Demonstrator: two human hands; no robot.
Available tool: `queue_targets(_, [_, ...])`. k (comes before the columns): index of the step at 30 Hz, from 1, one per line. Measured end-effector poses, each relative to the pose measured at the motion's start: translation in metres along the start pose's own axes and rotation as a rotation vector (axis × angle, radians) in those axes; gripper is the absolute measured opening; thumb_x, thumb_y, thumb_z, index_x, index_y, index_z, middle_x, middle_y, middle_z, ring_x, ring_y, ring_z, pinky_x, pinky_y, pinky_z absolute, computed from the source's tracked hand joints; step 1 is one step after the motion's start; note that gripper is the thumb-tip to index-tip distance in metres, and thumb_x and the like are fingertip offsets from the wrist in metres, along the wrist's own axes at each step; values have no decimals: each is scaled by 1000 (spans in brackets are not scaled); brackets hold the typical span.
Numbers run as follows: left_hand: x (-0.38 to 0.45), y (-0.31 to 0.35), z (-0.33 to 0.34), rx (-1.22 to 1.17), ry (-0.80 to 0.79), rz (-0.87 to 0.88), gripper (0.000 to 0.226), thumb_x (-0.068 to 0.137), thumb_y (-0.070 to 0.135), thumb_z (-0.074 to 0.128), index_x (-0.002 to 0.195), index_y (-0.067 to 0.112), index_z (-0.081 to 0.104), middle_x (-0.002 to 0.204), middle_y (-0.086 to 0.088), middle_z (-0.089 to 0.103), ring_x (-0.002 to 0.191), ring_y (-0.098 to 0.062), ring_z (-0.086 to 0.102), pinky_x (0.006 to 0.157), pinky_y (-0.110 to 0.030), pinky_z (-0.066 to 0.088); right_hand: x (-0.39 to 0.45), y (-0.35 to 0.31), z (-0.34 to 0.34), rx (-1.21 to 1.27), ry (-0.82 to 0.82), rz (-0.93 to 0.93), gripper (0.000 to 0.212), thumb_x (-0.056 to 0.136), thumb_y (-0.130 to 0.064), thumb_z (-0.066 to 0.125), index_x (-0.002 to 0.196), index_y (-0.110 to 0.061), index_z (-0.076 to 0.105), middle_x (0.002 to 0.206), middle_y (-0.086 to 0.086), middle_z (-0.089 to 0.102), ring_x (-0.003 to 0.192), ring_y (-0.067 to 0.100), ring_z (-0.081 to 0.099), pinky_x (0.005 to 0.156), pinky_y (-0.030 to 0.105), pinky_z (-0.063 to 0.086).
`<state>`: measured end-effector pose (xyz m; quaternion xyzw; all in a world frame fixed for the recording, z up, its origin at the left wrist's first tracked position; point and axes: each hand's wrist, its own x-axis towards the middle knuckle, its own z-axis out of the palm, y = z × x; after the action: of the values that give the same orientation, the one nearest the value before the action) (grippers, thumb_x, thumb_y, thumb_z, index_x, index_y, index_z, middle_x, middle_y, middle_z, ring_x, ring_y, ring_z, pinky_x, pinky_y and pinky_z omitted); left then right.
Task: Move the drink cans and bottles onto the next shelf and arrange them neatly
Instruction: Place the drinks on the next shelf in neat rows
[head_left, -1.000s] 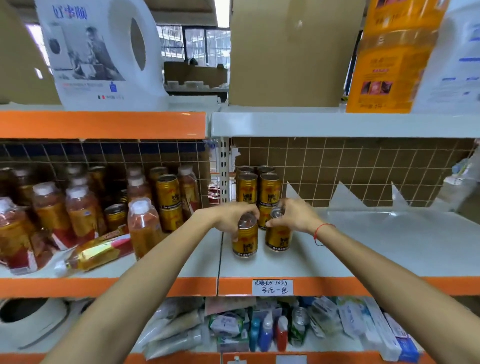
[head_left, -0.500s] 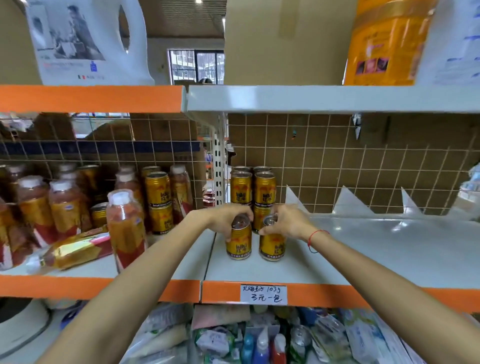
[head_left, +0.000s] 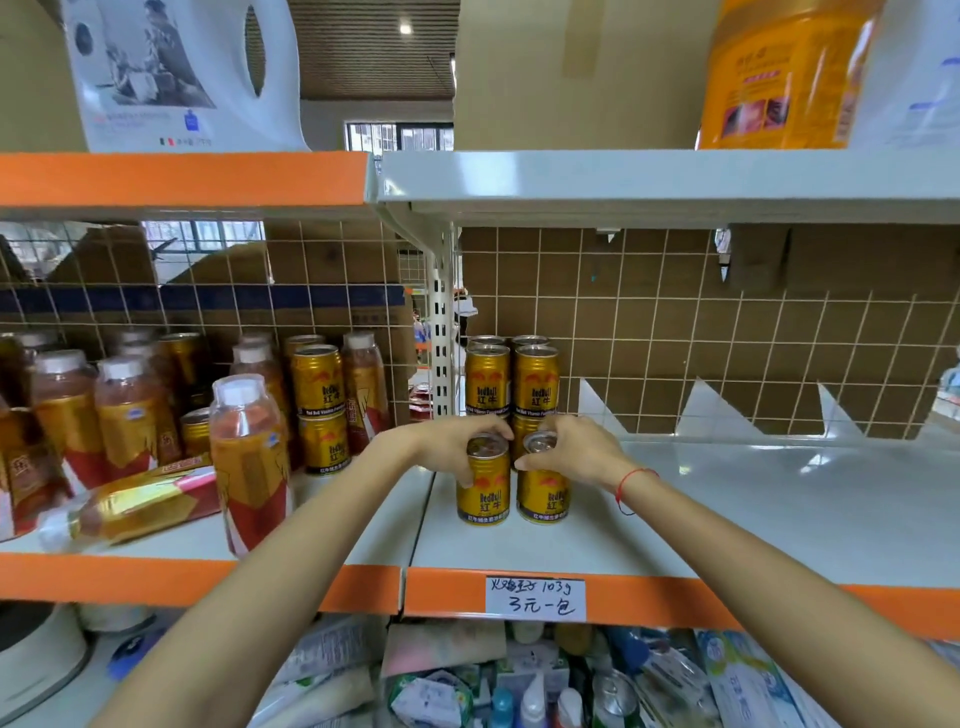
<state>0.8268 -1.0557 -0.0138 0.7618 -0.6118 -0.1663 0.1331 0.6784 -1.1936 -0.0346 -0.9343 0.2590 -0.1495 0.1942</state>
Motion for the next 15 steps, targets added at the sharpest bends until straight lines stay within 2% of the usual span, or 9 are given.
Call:
queue_targets(2, [-2, -1, 9, -76, 45, -6, 83, 74, 8, 76, 141, 28, 33, 140, 6, 39, 128, -14, 40, 105, -35, 41, -3, 1, 3, 82, -18, -15, 50, 73, -48, 74, 111, -22, 56, 110, -2, 64, 100, 19, 61, 87, 39, 53])
queue_targets(4, [-5, 0, 22, -159, 158, -14, 87, 72, 14, 81, 143, 24, 31, 139, 5, 40, 126, -11, 41, 104, -30, 40, -7, 4, 7, 196, -40, -59, 56, 71, -35, 79, 117, -23, 51, 115, -1, 61, 106, 20, 59, 93, 38, 50])
queue_targets(7, [-7, 5, 44, -279, 427, -22, 88, 65, 17, 86, 137, 19, 36, 133, -1, 48, 120, -16, 50, 99, -33, 46, -16, 9, 15, 356, -42, -105, 85, 63, -13, 85, 132, -22, 36, 122, 0, 53, 112, 19, 54, 99, 37, 45])
queue_targets(9, [-6, 8, 55, -353, 594, -52, 81, 63, 19, 87, 129, 20, 38, 123, 0, 52, 112, -16, 54, 93, -33, 48, -21, 12, 20, 427, -35, -26, 102, 64, -6, 84, 142, -16, 19, 127, 1, 48, 117, 20, 51, 99, 34, 43])
queue_targets(10, [-5, 9, 59, -391, 646, -71, 77, 63, 21, 87, 123, 22, 38, 117, 3, 53, 108, -14, 56, 90, -31, 48, -22, 15, 23, 439, -29, 20, 103, 66, -6, 83, 142, -14, 15, 130, 4, 47, 119, 22, 51, 99, 35, 43])
queue_targets(12, [-4, 8, 65, -441, 660, -147, 79, 62, 27, 88, 119, 23, 34, 117, 3, 53, 106, -13, 55, 88, -29, 47, -23, 21, 27, 403, -47, 101, 92, 68, -11, 83, 137, -9, 22, 132, 8, 50, 119, 24, 52, 97, 34, 44])
queue_targets(15, [-2, -1, 73, -436, 574, -269, 97, 57, 35, 90, 129, 18, 27, 127, -1, 48, 114, -18, 52, 93, -33, 46, -27, 26, 30, 317, -103, 171, 77, 69, -18, 83, 126, -8, 32, 126, 11, 54, 114, 25, 53, 87, 29, 45])
